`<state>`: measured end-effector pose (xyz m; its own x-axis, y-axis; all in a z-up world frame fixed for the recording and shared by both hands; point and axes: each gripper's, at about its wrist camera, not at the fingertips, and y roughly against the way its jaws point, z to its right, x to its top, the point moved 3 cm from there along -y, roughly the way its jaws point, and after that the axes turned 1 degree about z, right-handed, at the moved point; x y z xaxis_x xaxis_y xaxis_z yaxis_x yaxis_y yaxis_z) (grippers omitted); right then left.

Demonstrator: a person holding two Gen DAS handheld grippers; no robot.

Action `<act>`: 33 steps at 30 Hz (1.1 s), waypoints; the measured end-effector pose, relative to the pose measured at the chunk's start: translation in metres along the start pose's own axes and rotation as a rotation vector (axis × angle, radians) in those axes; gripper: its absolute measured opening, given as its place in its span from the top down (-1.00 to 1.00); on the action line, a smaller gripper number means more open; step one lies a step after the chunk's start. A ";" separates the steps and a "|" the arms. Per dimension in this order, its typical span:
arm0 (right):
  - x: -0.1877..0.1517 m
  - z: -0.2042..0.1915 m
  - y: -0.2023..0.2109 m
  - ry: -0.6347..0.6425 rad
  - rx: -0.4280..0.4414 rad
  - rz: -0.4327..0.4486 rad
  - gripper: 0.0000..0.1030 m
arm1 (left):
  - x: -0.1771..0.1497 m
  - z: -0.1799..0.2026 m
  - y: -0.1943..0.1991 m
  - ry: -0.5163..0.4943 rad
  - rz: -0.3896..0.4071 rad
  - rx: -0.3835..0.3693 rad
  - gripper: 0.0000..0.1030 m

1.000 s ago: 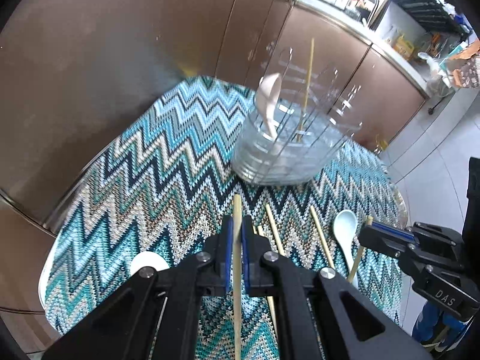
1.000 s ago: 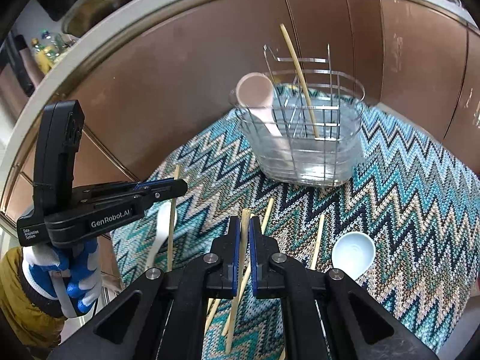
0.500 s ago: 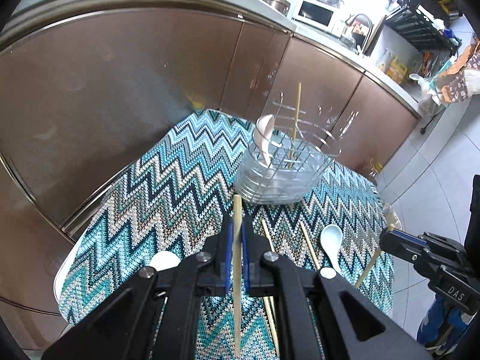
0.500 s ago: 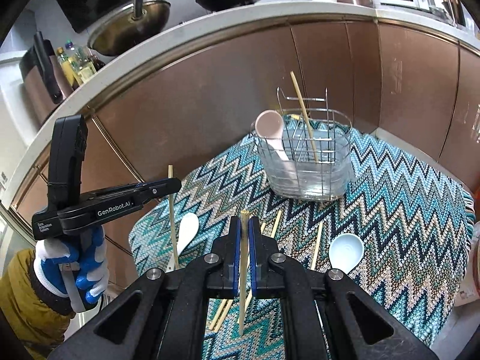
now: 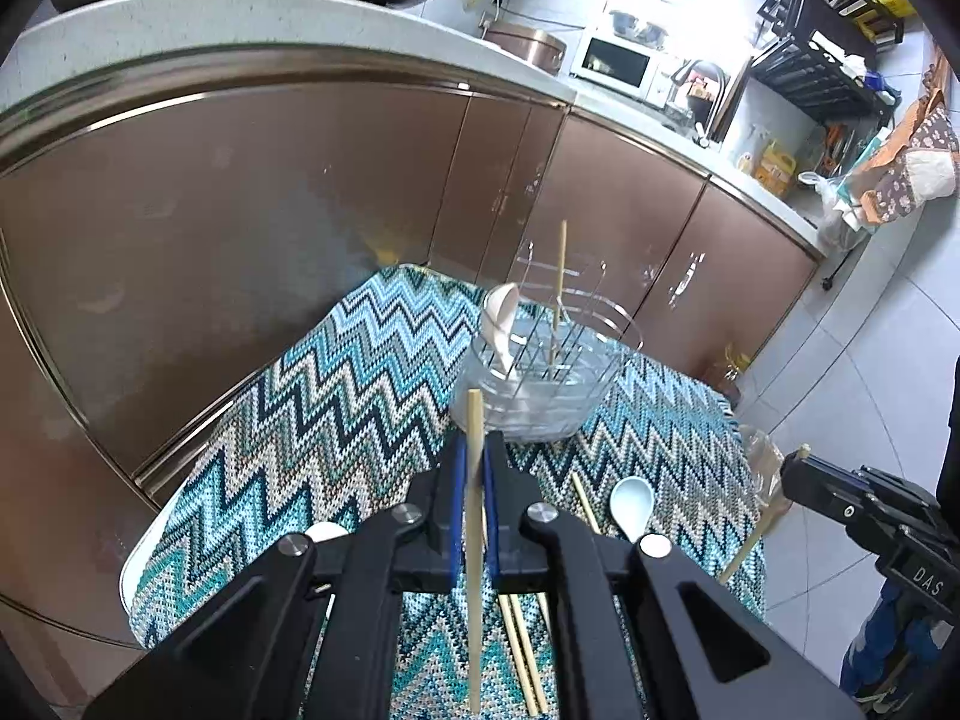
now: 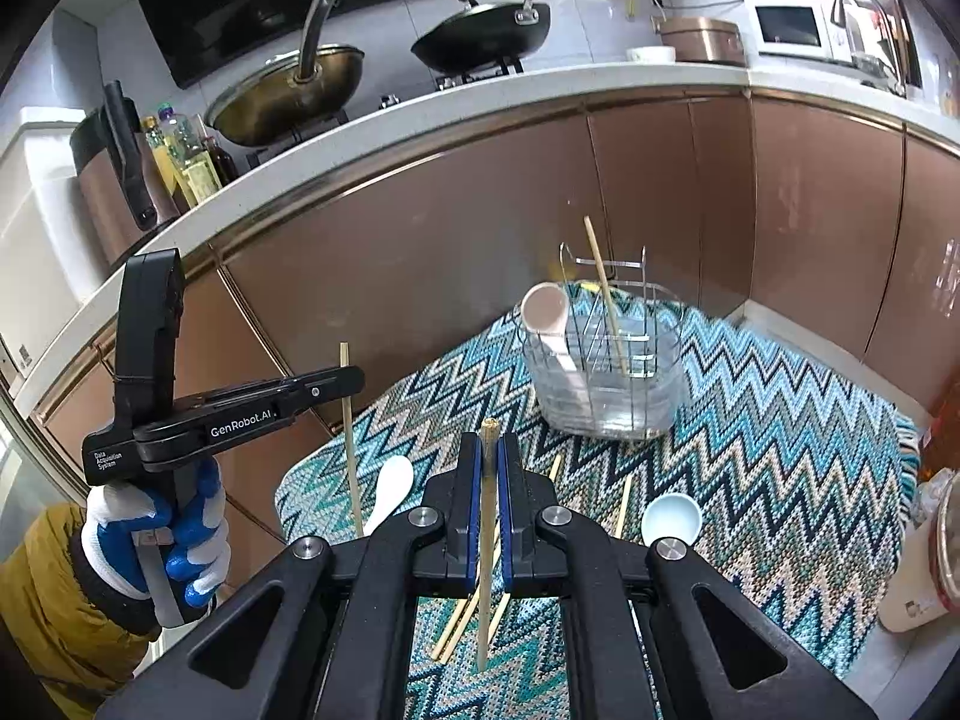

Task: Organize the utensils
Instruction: 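Lift both chopsticks and carry them over the wire holder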

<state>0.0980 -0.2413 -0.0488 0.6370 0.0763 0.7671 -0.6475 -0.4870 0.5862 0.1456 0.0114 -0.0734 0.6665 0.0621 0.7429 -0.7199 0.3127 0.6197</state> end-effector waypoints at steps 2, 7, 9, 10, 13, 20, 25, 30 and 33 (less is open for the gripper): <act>0.003 -0.002 0.006 0.003 0.001 0.015 0.89 | 0.004 0.001 0.004 -0.001 0.017 0.001 0.90; 0.013 -0.005 0.015 0.015 0.002 0.050 0.89 | 0.016 0.004 0.017 0.004 0.077 0.000 0.90; 0.018 -0.005 0.018 0.020 0.005 0.064 0.89 | 0.022 0.004 0.021 0.005 0.097 -0.002 0.90; 0.020 -0.006 0.020 0.023 0.005 0.071 0.89 | 0.025 0.004 0.023 0.006 0.107 -0.003 0.90; 0.029 -0.007 0.025 0.028 0.009 0.094 0.89 | 0.033 0.005 0.027 0.010 0.131 -0.008 0.90; 0.057 -0.008 0.035 0.044 0.023 0.150 0.89 | 0.053 0.007 0.029 0.015 0.167 -0.019 0.90; 0.086 -0.006 0.044 0.059 0.025 0.208 0.89 | 0.075 0.010 0.028 0.021 0.211 -0.036 0.90; 0.118 0.001 0.049 0.065 0.022 0.284 0.89 | 0.102 0.019 0.026 0.038 0.286 -0.070 0.90; 0.136 0.009 0.048 0.072 -0.003 0.330 0.89 | 0.120 0.026 0.018 0.046 0.335 -0.073 0.90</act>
<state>0.1574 -0.2623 0.0808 0.3614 -0.0236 0.9321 -0.8154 -0.4929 0.3037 0.2075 0.0002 0.0336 0.4046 0.2146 0.8889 -0.8855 0.3349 0.3221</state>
